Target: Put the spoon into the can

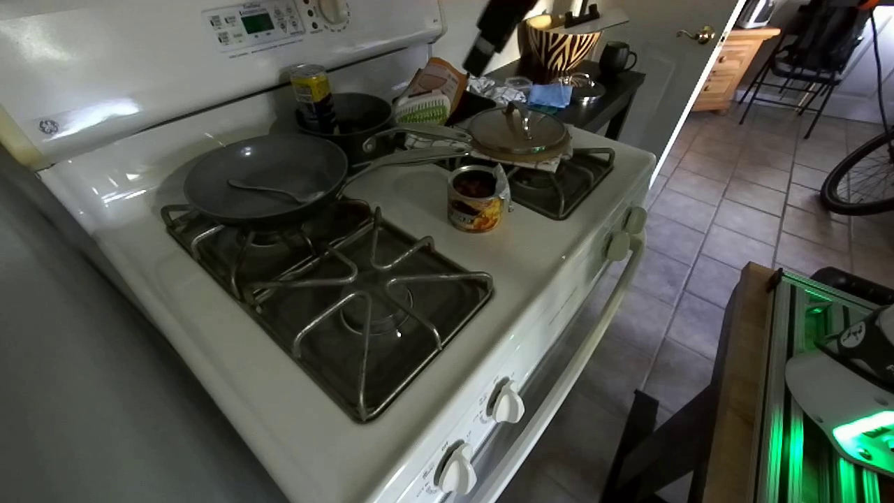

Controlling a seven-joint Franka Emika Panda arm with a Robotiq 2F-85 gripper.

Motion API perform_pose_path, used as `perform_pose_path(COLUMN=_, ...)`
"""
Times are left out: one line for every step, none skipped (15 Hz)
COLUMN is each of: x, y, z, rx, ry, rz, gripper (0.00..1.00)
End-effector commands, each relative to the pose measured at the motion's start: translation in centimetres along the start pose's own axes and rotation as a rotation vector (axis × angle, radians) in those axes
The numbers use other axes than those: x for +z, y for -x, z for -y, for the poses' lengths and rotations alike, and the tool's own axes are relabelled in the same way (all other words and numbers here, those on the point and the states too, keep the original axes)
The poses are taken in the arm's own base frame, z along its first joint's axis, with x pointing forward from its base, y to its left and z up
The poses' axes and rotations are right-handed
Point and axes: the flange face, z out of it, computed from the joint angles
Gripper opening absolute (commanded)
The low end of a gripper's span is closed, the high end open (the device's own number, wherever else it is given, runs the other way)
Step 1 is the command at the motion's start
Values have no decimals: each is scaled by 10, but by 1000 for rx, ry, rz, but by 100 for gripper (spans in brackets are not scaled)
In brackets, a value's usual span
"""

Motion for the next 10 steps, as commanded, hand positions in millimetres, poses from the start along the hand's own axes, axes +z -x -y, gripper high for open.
perform_pose_path(x=0, y=-18, z=1, rx=-6, ry=-23, rz=-27, gripper=100)
perform_pose_path(x=0, y=-33, z=2, rx=-13, ry=-39, rz=-45, gripper=100)
perform_pose_path(x=1, y=-43, z=2, rx=-15, ry=-48, rz=-56, gripper=100)
perform_pose_path(x=2, y=-48, z=2, rx=-15, ry=-50, rz=-59, gripper=100)
perform_pose_path(x=3, y=-50, z=2, rx=-15, ry=-51, rz=-59, gripper=100)
perform_pose_path(x=4, y=-50, z=1, rx=-15, ry=-51, rz=-59, gripper=100)
perform_pose_path(x=4, y=-50, z=2, rx=-14, ry=-52, rz=-59, gripper=100)
perform_pose_path(x=4, y=-51, z=2, rx=-14, ry=-52, rz=-59, gripper=100)
perform_pose_path(x=4, y=-51, z=1, rx=-14, ry=-52, rz=-59, gripper=100)
perform_pose_path(x=4, y=-51, z=1, rx=-14, ry=-52, rz=-59, gripper=100)
